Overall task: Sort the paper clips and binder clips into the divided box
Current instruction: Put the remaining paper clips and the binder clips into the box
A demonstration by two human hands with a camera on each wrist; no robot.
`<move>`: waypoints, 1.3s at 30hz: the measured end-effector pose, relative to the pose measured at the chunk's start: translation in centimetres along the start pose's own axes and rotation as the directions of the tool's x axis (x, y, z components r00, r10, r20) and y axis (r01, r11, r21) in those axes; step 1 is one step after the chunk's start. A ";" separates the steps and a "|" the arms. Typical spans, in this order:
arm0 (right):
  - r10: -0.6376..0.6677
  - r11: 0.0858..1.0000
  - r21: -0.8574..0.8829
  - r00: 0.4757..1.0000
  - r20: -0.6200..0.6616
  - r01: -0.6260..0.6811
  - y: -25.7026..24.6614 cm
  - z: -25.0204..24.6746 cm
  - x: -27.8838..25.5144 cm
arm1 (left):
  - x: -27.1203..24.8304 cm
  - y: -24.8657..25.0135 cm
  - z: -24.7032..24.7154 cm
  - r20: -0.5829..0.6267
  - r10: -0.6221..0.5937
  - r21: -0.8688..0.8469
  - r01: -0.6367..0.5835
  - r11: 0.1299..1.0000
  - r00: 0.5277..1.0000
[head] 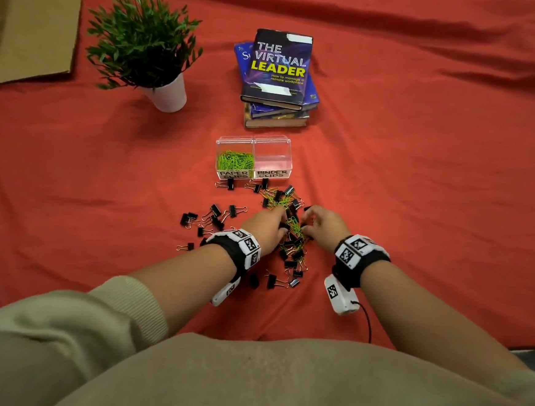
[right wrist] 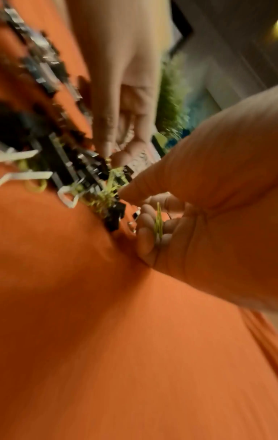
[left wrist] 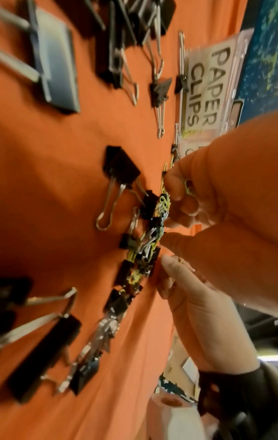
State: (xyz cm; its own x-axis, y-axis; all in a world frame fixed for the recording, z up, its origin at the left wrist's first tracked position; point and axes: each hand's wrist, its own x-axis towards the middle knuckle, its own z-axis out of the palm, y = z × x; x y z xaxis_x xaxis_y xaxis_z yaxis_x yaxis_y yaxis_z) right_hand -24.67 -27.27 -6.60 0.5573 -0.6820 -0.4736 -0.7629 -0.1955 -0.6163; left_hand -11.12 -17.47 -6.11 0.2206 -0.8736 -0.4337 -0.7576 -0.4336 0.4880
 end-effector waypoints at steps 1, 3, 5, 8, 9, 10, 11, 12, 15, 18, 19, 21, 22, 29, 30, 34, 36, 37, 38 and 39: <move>-0.023 0.998 -0.063 1.000 0.009 0.024 0.3 0.2 0.0 | 0.1 -0.1 0.1 0.004 0.000 0.020 0.000 1.000 1.000; -0.023 0.994 -0.103 1.000 -0.011 0.022 1.2 0.1 0.0 | 0.0 -0.8 0.0 0.004 -0.011 0.042 0.011 0.999 1.000; 0.006 0.996 -0.091 0.998 -0.064 -0.011 1.9 -0.3 -0.2 | -0.3 -1.8 -0.2 0.001 -0.030 0.056 0.030 0.998 1.000; 0.035 0.996 -0.072 0.992 -0.120 -0.044 2.2 -0.9 -0.4 | -0.7 -3.2 -0.7 -0.004 -0.032 0.074 0.032 0.997 0.999; 0.028 0.995 -0.090 0.992 -0.123 -0.039 2.1 -0.9 -0.4 | -0.8 -3.5 -1.0 0.000 -0.036 0.078 0.035 0.996 0.999; 0.014 0.992 -0.126 0.993 -0.115 -0.028 1.8 -0.7 -0.4 | -0.9 -3.8 -1.2 0.005 -0.042 0.082 0.041 0.996 0.999; -0.004 0.985 -0.173 0.995 -0.101 -0.013 1.4 -0.5 -0.3 | -0.9 -4.0 -1.4 0.013 -0.056 0.087 0.055 0.995 0.998; -0.019 0.976 -0.219 0.996 -0.082 0.001 1.1 -0.1 -0.3 | -0.9 -4.1 -1.6 0.016 -0.073 0.090 0.071 0.993 0.997; -0.041 0.948 -0.316 0.999 -0.031 0.029 0.2 1.2 -0.2 | -0.7 -3.4 -1.8 -0.013 -0.088 0.096 0.089 0.991 0.996; -0.049 0.926 -0.375 0.999 -0.017 0.039 -0.5 2.4 -0.3 | 0.1 -1.6 -1.5 -0.069 -0.008 0.124 0.017 0.992 0.998; -0.053 0.924 -0.379 0.998 -0.021 0.041 -0.6 2.7 -0.3 | 0.3 -0.9 -1.3 -0.079 0.018 0.135 -0.007 0.991 0.997; -0.053 0.924 -0.380 0.998 -0.016 0.043 -0.9 3.2 -0.5 | 1.0 0.0 -0.9 -0.091 0.034 0.153 -0.019 0.988 0.995; -0.054 0.922 -0.383 0.999 -0.007 0.047 -1.0 3.4 -0.5 | 1.3 0.2 -0.7 -0.091 0.017 0.158 -0.003 0.987 0.996; -0.069 0.905 -0.416 0.996 0.064 0.090 -1.1 3.3 -0.9 | 1.9 0.2 -0.2 -0.080 -0.024 0.185 0.038 0.982 0.996; -0.072 0.906 -0.413 0.995 0.072 0.095 -1.2 3.1 -0.9 | 1.9 0.1 -0.2 -0.077 -0.018 0.178 0.031 0.984 0.997; -0.056 0.934 -0.347 0.994 0.092 0.085 -1.2 1.8 -0.7 | 1.3 -0.8 -0.5 -0.068 -0.016 0.126 0.024 0.992 0.998; 0.006 0.957 -0.288 0.993 0.118 0.028 -1.2 1.2 -0.5 | 0.9 -1.4 -0.7 -0.061 -0.035 0.096 0.041 0.995 0.998; 0.013 0.973 -0.230 0.994 0.110 0.012 -1.1 0.9 -0.5 | 0.8 -1.7 -0.7 -0.057 -0.042 0.077 0.047 0.996 0.997; 0.007 0.986 -0.164 0.996 0.094 0.009 -1.0 0.7 -0.4 | 0.7 -2.1 -0.8 -0.052 -0.052 0.052 0.055 0.997 0.997; 0.006 0.995 -0.098 0.996 0.085 0.003 -1.1 0.3 -0.5 | 0.6 -2.4 -0.8 -0.044 -0.066 0.024 0.068 0.997 0.997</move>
State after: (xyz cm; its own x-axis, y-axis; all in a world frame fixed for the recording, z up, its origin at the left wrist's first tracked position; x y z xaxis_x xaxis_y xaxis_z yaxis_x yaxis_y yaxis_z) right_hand -24.01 -26.53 -5.92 0.5789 -0.6207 -0.5288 -0.7898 -0.2656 -0.5528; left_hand -8.67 -17.09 -6.96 0.2975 -0.8519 -0.4310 -0.7555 -0.4861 0.4392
